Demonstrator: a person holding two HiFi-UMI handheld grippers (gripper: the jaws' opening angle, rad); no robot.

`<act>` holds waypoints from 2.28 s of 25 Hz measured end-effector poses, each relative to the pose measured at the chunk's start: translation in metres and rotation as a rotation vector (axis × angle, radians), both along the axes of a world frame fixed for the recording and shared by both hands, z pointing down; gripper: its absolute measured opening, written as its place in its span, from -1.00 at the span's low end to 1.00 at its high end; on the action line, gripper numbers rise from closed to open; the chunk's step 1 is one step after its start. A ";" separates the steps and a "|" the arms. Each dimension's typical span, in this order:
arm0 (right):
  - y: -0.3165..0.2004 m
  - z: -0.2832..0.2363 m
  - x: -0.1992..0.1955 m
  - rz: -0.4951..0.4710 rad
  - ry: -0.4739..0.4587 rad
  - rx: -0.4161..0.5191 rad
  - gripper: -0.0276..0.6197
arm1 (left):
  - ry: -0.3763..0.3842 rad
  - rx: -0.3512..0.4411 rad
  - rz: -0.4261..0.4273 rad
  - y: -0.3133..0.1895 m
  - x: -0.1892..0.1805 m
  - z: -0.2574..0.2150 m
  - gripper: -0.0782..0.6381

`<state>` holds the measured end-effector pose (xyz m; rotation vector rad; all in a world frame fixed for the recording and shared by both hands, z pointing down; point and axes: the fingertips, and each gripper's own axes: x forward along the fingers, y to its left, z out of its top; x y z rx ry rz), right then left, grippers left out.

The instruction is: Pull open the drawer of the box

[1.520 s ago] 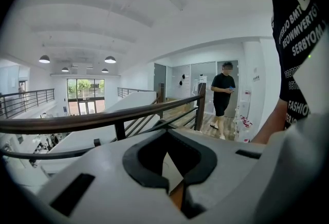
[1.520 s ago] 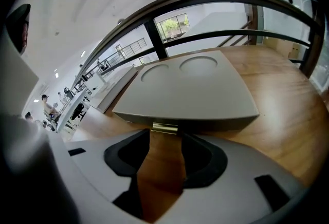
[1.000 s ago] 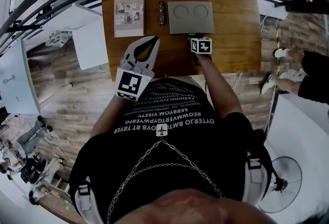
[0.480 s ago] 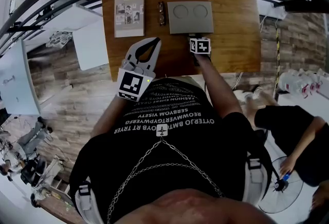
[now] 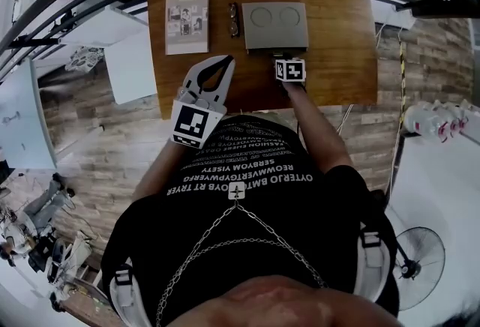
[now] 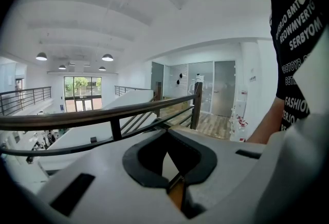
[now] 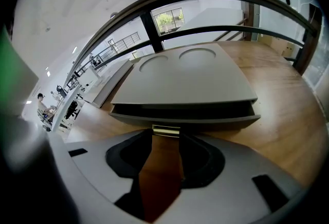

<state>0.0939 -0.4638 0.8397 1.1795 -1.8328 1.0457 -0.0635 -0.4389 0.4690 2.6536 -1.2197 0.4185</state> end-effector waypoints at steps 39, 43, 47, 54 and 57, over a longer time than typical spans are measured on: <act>0.057 -0.004 0.005 -0.045 -0.011 -0.026 -0.41 | 0.026 0.043 0.011 0.048 0.017 -0.020 -0.77; 0.062 -0.005 0.005 -0.056 -0.017 -0.024 -0.41 | 0.026 0.048 0.010 0.052 0.020 -0.021 -0.77; 0.073 -0.001 0.007 -0.066 -0.011 -0.034 -0.41 | 0.029 0.052 0.009 0.058 0.024 -0.023 -0.77; 0.086 0.003 0.009 -0.088 -0.015 -0.043 -0.41 | 0.028 0.056 -0.002 0.066 0.028 -0.024 -0.77; 0.089 0.000 0.008 -0.100 -0.023 -0.044 -0.41 | 0.029 0.062 -0.004 0.067 0.031 -0.026 -0.77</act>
